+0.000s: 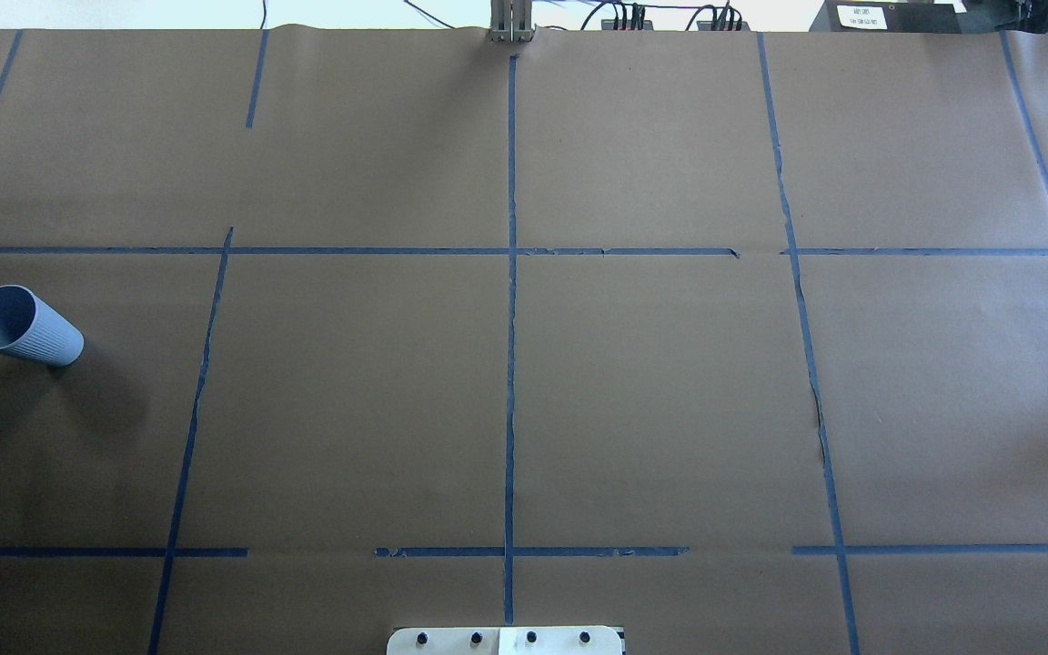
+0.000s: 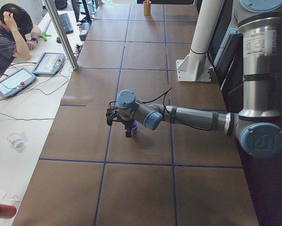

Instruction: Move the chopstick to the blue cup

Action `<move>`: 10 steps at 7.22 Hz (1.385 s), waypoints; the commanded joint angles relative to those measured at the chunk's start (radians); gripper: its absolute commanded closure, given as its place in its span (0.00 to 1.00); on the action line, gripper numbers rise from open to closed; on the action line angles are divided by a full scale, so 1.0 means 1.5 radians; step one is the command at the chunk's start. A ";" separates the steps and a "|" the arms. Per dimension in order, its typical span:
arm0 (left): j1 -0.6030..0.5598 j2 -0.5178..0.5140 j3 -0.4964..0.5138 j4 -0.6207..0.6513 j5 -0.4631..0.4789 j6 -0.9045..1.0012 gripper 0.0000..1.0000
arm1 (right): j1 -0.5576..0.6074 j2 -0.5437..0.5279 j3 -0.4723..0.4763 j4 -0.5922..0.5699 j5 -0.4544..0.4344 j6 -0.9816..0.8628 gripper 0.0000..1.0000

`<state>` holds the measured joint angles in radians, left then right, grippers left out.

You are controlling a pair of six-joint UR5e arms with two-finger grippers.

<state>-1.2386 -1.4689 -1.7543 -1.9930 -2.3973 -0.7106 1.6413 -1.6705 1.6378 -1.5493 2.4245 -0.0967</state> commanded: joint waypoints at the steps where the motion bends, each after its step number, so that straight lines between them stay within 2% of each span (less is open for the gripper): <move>1: 0.052 0.003 0.014 -0.036 0.055 -0.054 0.00 | 0.000 -0.001 0.005 0.000 -0.001 0.000 0.00; 2: 0.070 0.003 0.014 -0.039 0.073 -0.070 0.00 | 0.000 -0.001 0.006 0.000 -0.001 0.000 0.00; 4: 0.110 0.002 0.050 -0.101 0.086 -0.116 0.00 | 0.000 -0.001 0.008 0.000 -0.001 0.000 0.00; 6: 0.124 -0.001 0.061 -0.114 0.087 -0.130 0.08 | 0.000 0.000 0.008 0.000 -0.001 0.000 0.00; 8: 0.124 -0.005 0.060 -0.110 0.086 -0.134 0.78 | 0.000 0.000 0.008 0.000 -0.001 0.000 0.00; 9: 0.124 -0.005 0.058 -0.108 0.084 -0.133 0.93 | 0.000 0.001 0.008 0.000 -0.001 0.000 0.00; 10: 0.123 -0.007 0.048 -0.103 0.078 -0.133 0.98 | 0.000 0.003 0.008 0.000 -0.001 0.000 0.00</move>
<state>-1.0529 -1.4758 -1.6700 -2.1551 -2.2728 -0.9096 1.6414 -1.6686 1.6490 -1.5493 2.4237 -0.0966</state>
